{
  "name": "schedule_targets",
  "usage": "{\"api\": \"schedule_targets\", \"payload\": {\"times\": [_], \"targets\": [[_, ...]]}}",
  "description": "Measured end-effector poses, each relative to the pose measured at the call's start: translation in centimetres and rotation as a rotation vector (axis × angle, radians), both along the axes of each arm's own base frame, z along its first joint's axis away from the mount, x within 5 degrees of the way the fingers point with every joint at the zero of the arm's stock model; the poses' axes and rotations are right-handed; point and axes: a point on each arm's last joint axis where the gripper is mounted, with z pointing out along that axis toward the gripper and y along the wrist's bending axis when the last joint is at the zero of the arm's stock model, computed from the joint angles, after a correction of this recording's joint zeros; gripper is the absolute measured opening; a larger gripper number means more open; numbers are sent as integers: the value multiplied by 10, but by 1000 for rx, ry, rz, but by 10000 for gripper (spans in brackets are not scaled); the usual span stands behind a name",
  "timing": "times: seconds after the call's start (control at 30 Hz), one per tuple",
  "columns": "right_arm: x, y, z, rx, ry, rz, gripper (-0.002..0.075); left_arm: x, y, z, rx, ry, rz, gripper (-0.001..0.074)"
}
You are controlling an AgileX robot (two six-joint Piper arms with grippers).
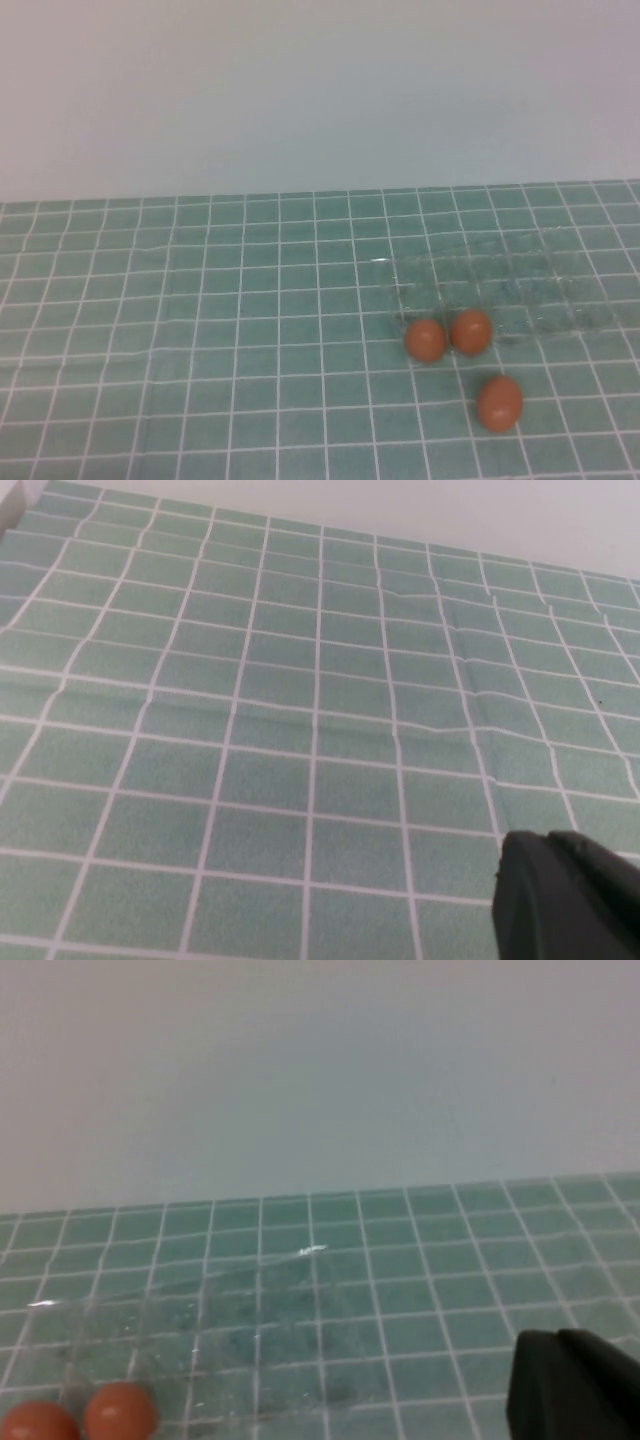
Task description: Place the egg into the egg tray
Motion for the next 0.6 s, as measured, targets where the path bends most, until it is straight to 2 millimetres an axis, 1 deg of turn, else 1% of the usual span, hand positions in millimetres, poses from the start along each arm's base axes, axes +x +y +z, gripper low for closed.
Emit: {"api": "schedule_targets", "payload": {"times": [0.17, 0.2, 0.27, 0.33, 0.43, 0.5, 0.6], "targets": [[20, 7, -15, 203, 153, -16, -6, 0, 0, 0, 0, 0, 0, -1], [23, 9, -17, 218, 181, -13, -6, 0, 0, 0, 0, 0, 0, -1], [30, 12, -23, 202, 262, 13, -6, 0, 0, 0, 0, 0, 0, -1], [37, 18, -23, 148, 347, 84, -6, 0, 0, 0, 0, 0, 0, -1], [50, 32, -19, 50, 505, 264, -6, 0, 0, 0, 0, 0, 0, -1], [62, 41, -12, 48, 601, 359, -6, 0, 0, 0, 0, 0, 0, -1], [81, 49, -5, 63, 725, 422, -6, 0, 0, 0, 0, 0, 0, -1]]}}
